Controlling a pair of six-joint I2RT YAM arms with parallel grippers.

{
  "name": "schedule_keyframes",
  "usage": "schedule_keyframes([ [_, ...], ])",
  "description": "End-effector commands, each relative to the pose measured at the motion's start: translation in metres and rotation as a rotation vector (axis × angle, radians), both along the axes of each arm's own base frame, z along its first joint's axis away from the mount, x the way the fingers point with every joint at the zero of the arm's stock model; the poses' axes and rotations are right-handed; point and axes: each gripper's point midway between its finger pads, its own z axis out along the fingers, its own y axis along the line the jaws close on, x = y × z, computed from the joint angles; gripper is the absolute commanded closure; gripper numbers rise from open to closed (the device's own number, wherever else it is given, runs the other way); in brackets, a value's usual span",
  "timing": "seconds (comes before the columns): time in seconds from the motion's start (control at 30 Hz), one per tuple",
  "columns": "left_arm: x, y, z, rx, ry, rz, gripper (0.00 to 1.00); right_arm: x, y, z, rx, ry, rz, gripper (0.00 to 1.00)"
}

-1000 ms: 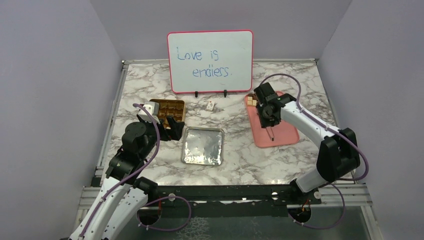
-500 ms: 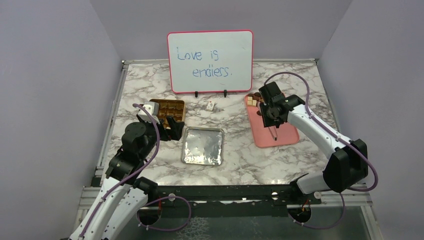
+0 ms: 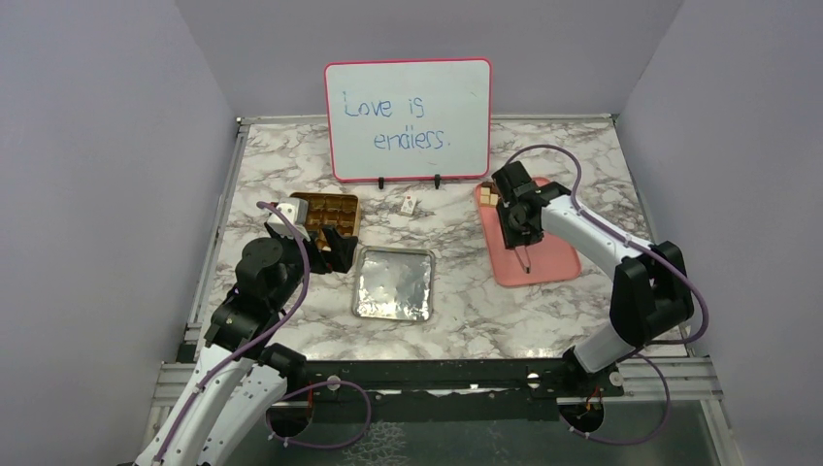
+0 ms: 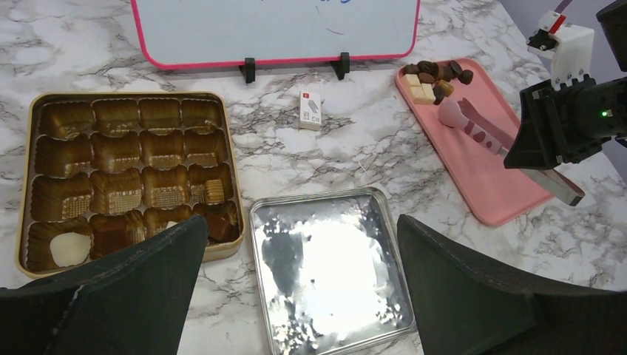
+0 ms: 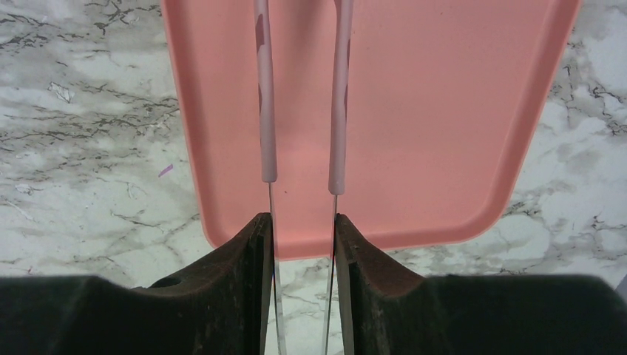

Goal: Pack the chocolate
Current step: Pick up the fake chocolate from the plate.

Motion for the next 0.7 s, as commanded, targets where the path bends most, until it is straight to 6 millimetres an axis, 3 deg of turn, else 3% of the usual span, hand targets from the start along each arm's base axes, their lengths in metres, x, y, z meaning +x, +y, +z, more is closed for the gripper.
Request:
schedule_keyframes([
  [0.0, 0.002, 0.005, 0.001, -0.004, -0.013, 0.029, 0.01, 0.008, 0.006, -0.010, 0.028, -0.007, 0.010, 0.62],
  [0.4, 0.000, 0.007, 0.005, -0.007, -0.032, 0.030, 0.01, 0.012, 0.002, -0.014, 0.020, 0.008, 0.002, 0.69],
  [0.67, -0.001, 0.007, 0.007, -0.011, -0.036, 0.032, 0.01, 0.003, -0.003, 0.006, 0.023, -0.011, -0.011, 0.70],
])
